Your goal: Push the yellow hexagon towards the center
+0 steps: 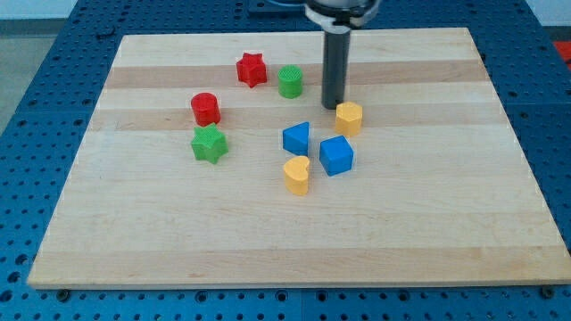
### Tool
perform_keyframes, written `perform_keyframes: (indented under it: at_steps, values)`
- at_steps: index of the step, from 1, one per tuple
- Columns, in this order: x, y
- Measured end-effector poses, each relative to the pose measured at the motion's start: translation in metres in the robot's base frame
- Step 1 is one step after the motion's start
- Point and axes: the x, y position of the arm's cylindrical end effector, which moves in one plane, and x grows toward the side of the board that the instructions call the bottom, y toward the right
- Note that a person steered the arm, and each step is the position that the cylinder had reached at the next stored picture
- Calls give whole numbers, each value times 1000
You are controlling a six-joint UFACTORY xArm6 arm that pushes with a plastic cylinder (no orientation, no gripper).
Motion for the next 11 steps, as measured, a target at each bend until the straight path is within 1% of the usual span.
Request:
perform_keyframes:
  at_steps: [1, 2, 7, 8, 9, 11]
  values:
    - [0, 31]
    - [1, 31]
    - [49, 4]
    - [49, -2]
    - [34, -2]
    - [27, -39]
